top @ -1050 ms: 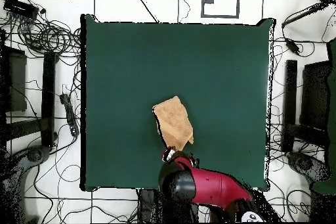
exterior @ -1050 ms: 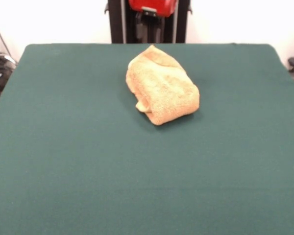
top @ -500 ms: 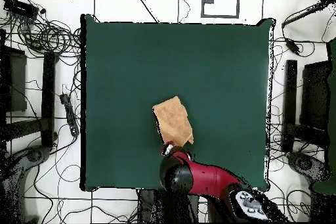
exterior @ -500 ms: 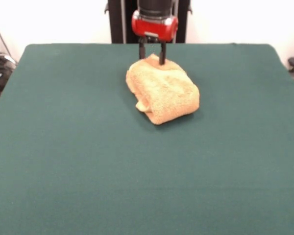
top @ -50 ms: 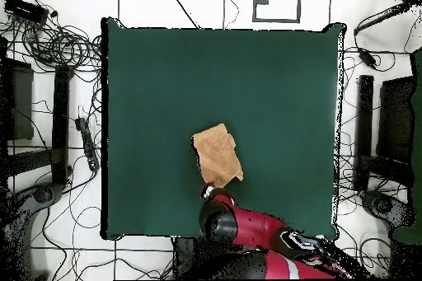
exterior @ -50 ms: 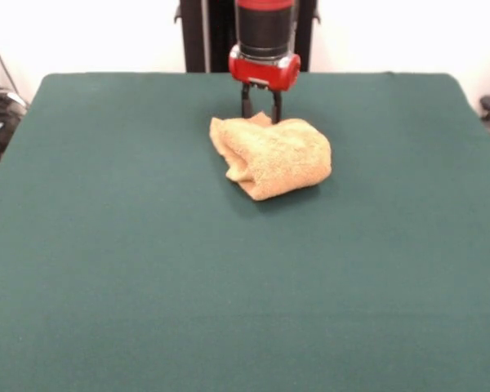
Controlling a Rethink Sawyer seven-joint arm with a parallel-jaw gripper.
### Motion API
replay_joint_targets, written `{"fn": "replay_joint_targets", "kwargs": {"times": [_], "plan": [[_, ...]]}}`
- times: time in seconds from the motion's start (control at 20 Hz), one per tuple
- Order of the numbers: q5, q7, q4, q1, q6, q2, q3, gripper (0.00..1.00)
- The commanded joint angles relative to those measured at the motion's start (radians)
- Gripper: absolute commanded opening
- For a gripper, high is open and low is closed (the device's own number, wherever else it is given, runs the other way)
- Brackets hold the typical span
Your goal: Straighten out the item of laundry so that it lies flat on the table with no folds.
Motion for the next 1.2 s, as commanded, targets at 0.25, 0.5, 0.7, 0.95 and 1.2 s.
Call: {"fn": "replay_joint_targets", "kwargs": {"times": [0.25, 0.5, 0.7, 0.95, 1.2], "plan": [[0.117, 0.239, -0.047, 0.044, -0.105, 0.08, 0.017, 0.0], [0.103, 0.222, -0.048, 0.018, -0.091, 0.067, 0.038, 0.0], [0.122, 0.198, 0.006, 0.019, 0.071, -0.147, 0.069, 0.0], [0.174, 0.136, -0.078, 0.091, 0.249, -0.331, 0.041, 0.0], [0.185, 0.12, -0.111, 0.068, 0.348, -0.379, 0.081, 0.0]]}}
